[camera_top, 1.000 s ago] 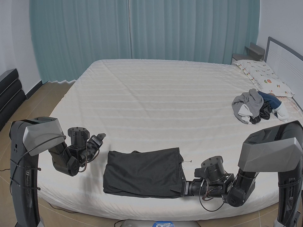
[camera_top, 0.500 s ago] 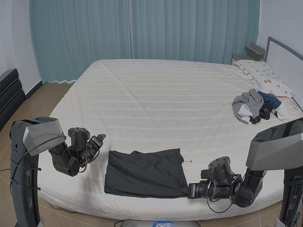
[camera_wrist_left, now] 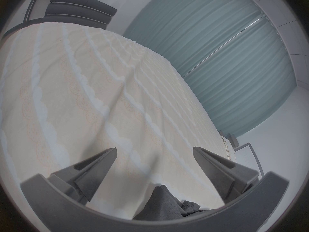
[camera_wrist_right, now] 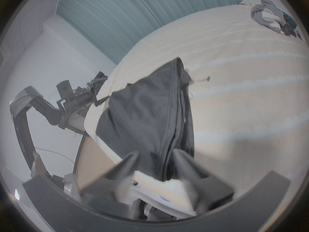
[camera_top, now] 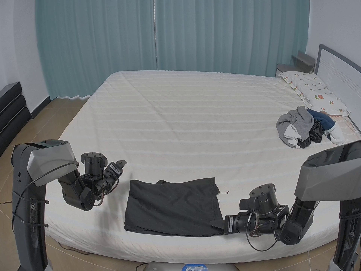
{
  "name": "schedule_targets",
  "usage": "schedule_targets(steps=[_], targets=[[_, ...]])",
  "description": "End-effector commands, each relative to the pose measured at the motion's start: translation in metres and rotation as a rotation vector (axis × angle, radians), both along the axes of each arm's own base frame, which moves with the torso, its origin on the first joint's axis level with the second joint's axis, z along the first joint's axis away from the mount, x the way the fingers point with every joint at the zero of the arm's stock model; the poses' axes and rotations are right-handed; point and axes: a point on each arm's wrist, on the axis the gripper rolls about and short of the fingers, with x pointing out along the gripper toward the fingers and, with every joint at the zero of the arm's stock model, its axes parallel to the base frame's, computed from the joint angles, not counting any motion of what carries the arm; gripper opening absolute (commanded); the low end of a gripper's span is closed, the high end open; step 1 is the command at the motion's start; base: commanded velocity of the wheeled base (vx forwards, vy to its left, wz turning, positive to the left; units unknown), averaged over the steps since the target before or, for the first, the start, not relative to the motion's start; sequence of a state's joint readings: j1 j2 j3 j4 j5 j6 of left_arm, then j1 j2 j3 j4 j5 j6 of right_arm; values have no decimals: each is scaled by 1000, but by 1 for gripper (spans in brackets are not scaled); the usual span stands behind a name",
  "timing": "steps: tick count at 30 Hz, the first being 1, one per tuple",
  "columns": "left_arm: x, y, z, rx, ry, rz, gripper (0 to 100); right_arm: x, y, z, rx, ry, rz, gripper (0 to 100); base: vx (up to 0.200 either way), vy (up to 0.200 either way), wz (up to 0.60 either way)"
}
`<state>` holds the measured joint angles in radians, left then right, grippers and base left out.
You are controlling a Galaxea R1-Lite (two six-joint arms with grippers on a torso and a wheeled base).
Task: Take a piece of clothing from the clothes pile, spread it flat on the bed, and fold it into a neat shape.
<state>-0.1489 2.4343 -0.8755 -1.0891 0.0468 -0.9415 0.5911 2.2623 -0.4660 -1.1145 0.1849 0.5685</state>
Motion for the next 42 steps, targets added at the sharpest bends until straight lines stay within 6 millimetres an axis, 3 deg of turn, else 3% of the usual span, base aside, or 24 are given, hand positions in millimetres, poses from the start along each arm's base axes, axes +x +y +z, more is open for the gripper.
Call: schedule_targets(steps=[1,4,5,10,21,22,42], targets=[[1,0,1,-1,-5,0,100,34,0,19,73,-98,-65,100,0,0,0],[1,0,0,-2,-6,0,100,51,0,24,92,-126,-92,100,0,0,0],[1,0,-1,-1,-5,0,100,68,3,19,96,-116,-117,100,0,0,0],[2,0,-2,-5,-4,-4,100,107,19,7,89,-135,-189,100,0,0,0],[2,0,-2,-6,-6,-5,100,138,36,-22,63,-138,-220,100,0,0,0],[2,0,-2,-5,-4,-4,100,139,37,-23,64,-142,-222,0,0,0,0],[2,0,-2,-5,-4,-4,100,160,28,-17,95,-182,-364,0,0,0,0]])
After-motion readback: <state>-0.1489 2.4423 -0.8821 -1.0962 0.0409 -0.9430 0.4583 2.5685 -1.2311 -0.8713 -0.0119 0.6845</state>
